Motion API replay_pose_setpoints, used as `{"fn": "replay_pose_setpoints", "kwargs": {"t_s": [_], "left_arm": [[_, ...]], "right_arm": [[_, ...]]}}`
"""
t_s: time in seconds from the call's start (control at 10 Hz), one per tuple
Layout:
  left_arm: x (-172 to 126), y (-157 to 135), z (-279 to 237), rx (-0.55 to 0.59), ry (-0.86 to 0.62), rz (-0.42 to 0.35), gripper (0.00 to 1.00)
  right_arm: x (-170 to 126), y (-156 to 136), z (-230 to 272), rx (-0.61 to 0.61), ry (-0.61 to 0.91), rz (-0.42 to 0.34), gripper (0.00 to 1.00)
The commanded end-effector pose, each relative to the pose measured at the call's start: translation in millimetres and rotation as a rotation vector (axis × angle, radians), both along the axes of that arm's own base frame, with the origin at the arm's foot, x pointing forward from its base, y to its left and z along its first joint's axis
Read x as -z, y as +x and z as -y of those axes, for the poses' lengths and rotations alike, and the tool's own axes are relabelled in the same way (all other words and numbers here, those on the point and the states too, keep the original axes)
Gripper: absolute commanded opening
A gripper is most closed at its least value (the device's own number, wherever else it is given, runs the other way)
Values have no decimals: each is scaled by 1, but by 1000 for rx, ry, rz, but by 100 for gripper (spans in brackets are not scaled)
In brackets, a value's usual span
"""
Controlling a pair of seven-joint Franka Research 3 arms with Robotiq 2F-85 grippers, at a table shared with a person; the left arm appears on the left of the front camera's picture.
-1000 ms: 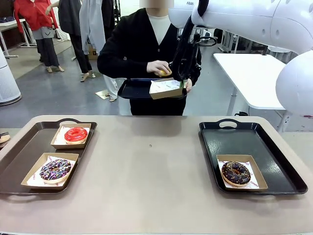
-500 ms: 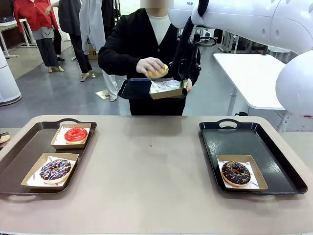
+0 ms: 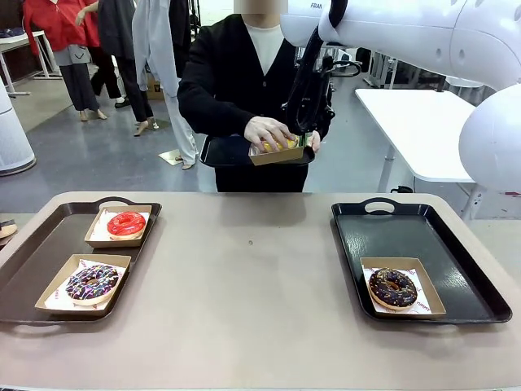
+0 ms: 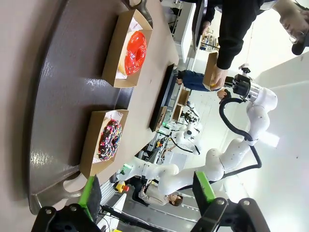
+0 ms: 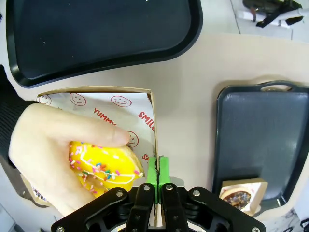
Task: Individually package the donuts and arrange them on the tray.
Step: Place the picked Paper togo box on the Handle tray.
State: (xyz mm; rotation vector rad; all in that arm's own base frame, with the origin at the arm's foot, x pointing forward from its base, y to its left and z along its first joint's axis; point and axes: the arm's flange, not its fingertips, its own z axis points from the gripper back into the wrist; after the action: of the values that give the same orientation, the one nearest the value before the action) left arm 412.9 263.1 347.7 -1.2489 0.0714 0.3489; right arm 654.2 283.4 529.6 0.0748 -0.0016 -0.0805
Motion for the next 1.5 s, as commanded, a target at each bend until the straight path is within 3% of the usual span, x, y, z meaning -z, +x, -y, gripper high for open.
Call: {"fn": "replay_pose_setpoints", "kwargs": {"t_s": [0.0,0.9,1.1,1.4], "left_arm": [[-1,-1,0,3,-6,1,100],[-1,-1,0,3,-6,1,100],[-1,-1,0,3,-6,1,100],[-1,-1,0,3,-6,1,100]], "right_arm": [[0,-1,0,0,1,5,0],[0,0,0,0,0,-1,1],[-12,-23,27,-90,-25,30,1],[-16,-73,96,-74,-14,85,1]]}}
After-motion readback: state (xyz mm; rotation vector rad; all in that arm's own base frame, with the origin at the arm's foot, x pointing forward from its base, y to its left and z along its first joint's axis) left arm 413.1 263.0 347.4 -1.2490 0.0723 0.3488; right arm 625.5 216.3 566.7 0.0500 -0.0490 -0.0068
